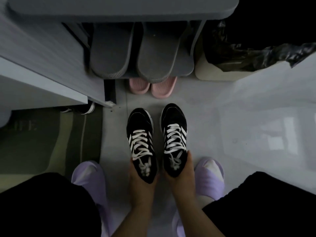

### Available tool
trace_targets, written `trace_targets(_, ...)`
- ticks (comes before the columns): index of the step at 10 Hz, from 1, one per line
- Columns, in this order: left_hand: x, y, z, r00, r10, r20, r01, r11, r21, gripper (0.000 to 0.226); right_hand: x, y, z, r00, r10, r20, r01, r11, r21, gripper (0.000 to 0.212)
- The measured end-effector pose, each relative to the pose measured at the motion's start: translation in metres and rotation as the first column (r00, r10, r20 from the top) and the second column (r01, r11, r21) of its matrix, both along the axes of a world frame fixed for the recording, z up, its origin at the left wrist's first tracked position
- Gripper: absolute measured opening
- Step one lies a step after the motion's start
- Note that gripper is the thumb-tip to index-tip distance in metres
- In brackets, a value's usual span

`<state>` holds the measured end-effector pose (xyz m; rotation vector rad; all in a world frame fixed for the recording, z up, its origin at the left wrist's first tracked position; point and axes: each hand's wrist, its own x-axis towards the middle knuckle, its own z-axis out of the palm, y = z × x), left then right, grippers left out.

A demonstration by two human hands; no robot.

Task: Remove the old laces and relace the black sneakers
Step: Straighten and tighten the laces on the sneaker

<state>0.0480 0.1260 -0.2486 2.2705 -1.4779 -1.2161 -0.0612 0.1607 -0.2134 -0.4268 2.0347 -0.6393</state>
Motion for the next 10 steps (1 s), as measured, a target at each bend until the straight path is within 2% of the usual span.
trace_targets(1, 0.005, -0.005, 0.028, 0.999, -0.025, -0.034, 0.024, 0.999, -0.035, 0.076, -0.002, -0.006, 0.01, 0.997, -0.021, -0.081, 0.022, 1.0, 0.022, 0.071)
trace_targets(2, 0.014, -0.006, 0.041, 0.995, 0.032, -0.098, -0.029, 0.999, 0.03, 0.076, -0.006, -0.019, 0.03, 0.988, -0.076, -0.133, 0.075, 0.997, -0.011, 0.053)
trace_targets(3, 0.022, -0.013, 0.063, 0.992, -0.004, -0.125, 0.009, 0.999, 0.039, 0.064, -0.006, -0.025, 0.054, 0.99, -0.062, -0.125, 0.065, 0.998, 0.024, 0.053)
trace_targets(4, 0.03, -0.012, 0.094, 0.993, -0.091, -0.079, 0.094, 0.995, 0.043, 0.048, -0.002, -0.021, 0.081, 0.99, -0.078, -0.117, 0.082, 0.996, 0.026, 0.05)
trace_targets(5, 0.038, -0.002, 0.124, 0.986, -0.154, -0.069, 0.157, 0.987, 0.027, 0.048, 0.002, -0.006, 0.118, 0.989, -0.095, -0.117, 0.085, 0.993, -0.083, 0.032)
trace_targets(6, 0.043, 0.01, 0.161, 0.973, -0.2, -0.117, 0.191, 0.978, -0.083, 0.05, 0.01, 0.014, 0.16, 0.99, -0.098, -0.103, 0.075, 0.974, -0.214, 0.045)
trace_targets(7, 0.044, 0.018, 0.205, 0.955, -0.244, -0.168, 0.199, 0.949, -0.244, 0.054, 0.018, 0.024, 0.203, 0.958, -0.26, -0.119, 0.2, 0.906, -0.373, 0.049)
trace_targets(8, 0.041, 0.02, 0.254, 0.951, -0.282, -0.13, 0.205, 0.886, -0.416, 0.056, 0.024, 0.029, 0.251, 0.924, -0.369, -0.102, 0.271, 0.819, -0.506, 0.058)
trace_targets(9, 0.037, 0.014, 0.299, 0.94, -0.327, -0.092, 0.221, 0.795, -0.564, 0.063, 0.02, 0.031, 0.291, 0.914, -0.399, -0.074, 0.275, 0.744, -0.609, 0.082)
trace_targets(10, 0.031, -0.004, 0.337, 0.933, -0.36, -0.003, 0.276, 0.72, -0.636, 0.064, 0.005, 0.021, 0.324, 0.925, -0.35, -0.146, 0.166, 0.719, -0.675, 0.081)
